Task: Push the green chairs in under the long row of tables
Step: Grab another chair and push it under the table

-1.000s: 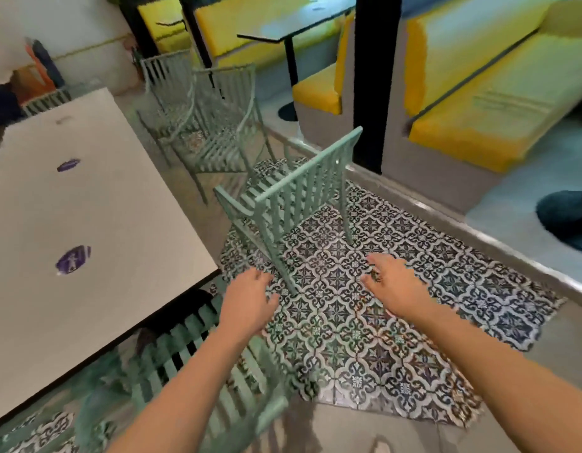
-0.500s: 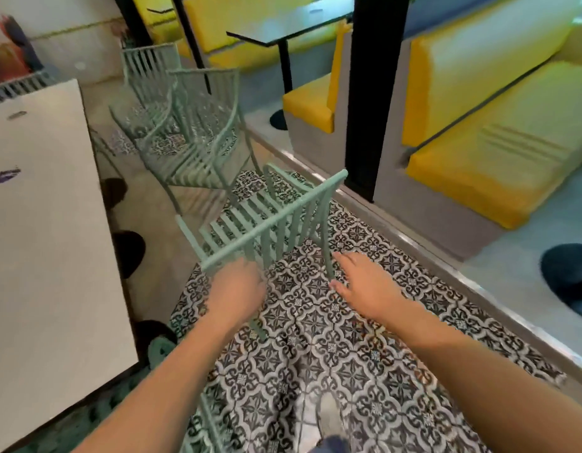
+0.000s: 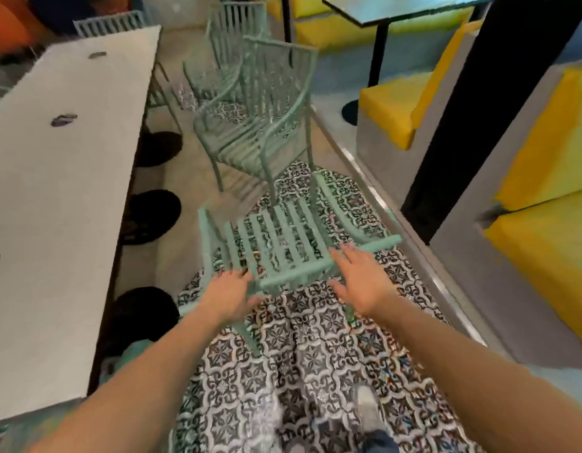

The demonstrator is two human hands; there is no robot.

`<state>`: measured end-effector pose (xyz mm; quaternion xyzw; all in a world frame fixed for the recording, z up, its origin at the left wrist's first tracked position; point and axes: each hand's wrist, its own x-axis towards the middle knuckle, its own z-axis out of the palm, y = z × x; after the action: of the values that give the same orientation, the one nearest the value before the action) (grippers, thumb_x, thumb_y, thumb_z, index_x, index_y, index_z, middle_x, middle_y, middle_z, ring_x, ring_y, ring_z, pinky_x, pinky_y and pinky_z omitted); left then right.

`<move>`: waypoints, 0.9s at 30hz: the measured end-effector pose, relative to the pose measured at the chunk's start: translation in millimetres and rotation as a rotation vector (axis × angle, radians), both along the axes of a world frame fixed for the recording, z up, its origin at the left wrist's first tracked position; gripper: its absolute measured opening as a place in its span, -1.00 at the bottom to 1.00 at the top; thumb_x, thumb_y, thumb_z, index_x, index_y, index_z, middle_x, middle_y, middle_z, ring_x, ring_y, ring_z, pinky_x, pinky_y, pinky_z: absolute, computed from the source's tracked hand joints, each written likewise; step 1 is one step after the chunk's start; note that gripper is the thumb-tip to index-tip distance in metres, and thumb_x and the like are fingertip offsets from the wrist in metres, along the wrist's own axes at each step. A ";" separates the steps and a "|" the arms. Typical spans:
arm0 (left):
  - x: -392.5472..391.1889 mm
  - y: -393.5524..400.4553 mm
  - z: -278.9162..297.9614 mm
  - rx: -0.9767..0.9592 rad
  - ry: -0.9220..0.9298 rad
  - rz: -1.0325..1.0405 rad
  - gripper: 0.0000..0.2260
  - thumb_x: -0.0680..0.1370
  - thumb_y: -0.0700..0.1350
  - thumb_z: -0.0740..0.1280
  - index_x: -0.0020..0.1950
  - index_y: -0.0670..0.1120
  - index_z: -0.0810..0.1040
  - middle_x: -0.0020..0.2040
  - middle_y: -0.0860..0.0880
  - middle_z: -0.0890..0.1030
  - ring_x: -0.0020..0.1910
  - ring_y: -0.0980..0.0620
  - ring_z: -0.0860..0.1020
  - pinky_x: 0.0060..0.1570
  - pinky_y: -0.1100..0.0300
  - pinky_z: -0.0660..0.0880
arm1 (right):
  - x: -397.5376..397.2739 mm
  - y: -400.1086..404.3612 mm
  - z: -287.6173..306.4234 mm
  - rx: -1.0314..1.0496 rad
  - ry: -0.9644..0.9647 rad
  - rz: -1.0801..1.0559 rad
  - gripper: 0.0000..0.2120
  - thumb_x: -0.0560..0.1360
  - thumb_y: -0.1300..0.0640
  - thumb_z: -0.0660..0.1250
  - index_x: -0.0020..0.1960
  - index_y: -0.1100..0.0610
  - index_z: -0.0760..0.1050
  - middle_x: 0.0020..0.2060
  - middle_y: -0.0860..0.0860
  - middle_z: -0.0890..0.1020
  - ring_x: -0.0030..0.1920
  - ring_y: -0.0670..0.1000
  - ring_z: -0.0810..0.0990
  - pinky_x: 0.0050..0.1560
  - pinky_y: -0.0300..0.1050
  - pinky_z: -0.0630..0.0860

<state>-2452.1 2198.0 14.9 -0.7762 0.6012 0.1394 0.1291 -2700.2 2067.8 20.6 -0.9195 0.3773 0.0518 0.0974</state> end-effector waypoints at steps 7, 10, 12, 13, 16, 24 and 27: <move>18.2 -4.2 -38.4 0.092 0.105 0.254 -0.34 0.47 0.44 -0.05 0.29 -0.01 0.40 0.11 -0.04 0.55 0.11 -0.07 0.53 -0.02 0.07 0.44 | 16.7 -95.3 -51.5 0.088 0.217 0.235 -0.28 0.53 -0.37 -0.09 0.56 0.01 0.03 0.52 0.01 0.18 0.52 0.06 0.11 0.52 0.11 0.00; 12.7 -7.2 -44.5 0.034 0.104 0.320 -0.57 0.51 0.39 -0.05 -0.07 0.05 0.30 -0.21 0.05 0.41 -0.22 -0.01 0.41 -0.21 0.08 0.30 | 18.2 -113.5 -61.4 0.046 0.188 0.362 -0.27 0.48 -0.37 -0.24 0.43 -0.01 0.28 0.29 0.00 0.48 0.31 0.01 0.45 0.35 0.03 0.39; 13.2 -5.8 -49.0 -0.011 0.085 0.328 -0.57 0.50 0.42 -0.07 -0.12 0.08 0.26 -0.26 0.09 0.38 -0.26 0.02 0.39 -0.20 0.07 0.34 | 23.0 -122.1 -61.8 0.029 0.173 0.439 -0.21 0.41 -0.38 -0.36 0.26 0.00 0.39 0.02 -0.05 0.55 0.03 -0.07 0.56 0.04 -0.13 0.58; 15.1 -3.5 -53.1 -0.009 0.070 0.321 -0.56 0.49 0.44 -0.11 -0.12 0.09 0.25 -0.26 0.09 0.40 -0.26 0.02 0.40 -0.16 0.06 0.40 | 24.4 -122.0 -61.6 0.050 0.160 0.438 -0.19 0.35 -0.40 -0.40 0.16 0.00 0.41 -0.10 -0.09 0.53 -0.10 -0.12 0.55 -0.09 -0.20 0.58; 17.6 -4.2 -56.5 0.029 0.075 0.335 -0.60 0.52 0.41 -0.08 -0.10 0.11 0.23 -0.22 0.09 0.41 -0.21 0.03 0.40 -0.01 0.02 0.44 | 27.2 -122.6 -59.5 0.078 0.165 0.449 -0.27 0.30 -0.42 -0.39 -0.02 0.00 0.35 -0.27 -0.13 0.43 -0.31 -0.16 0.46 -0.30 -0.30 0.45; -8.2 -7.4 -52.4 0.018 0.139 0.399 -0.61 0.52 0.40 -0.05 -0.09 0.11 0.29 -0.15 0.13 0.45 -0.09 0.07 0.44 0.15 -0.01 0.38 | 18.6 -137.6 -56.7 0.091 0.195 0.494 -0.34 0.39 -0.46 -0.25 -0.04 0.00 0.37 -0.27 -0.13 0.50 -0.33 -0.16 0.50 -0.31 -0.29 0.54; -26.5 -10.6 -53.7 -0.003 0.153 0.426 -0.61 0.52 0.40 -0.08 -0.04 0.13 0.29 -0.12 0.14 0.48 -0.06 0.09 0.47 0.22 -0.07 0.38 | 13.4 -152.5 -59.2 0.086 0.182 0.536 -0.27 0.41 -0.46 -0.25 0.11 0.01 0.42 -0.21 -0.13 0.53 -0.29 -0.17 0.52 -0.30 -0.29 0.55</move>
<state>-2478.5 2187.4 -38.7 -0.8730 0.4320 0.2209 0.0497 -2686.8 1915.3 -38.6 -0.9730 0.1256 0.1741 0.0850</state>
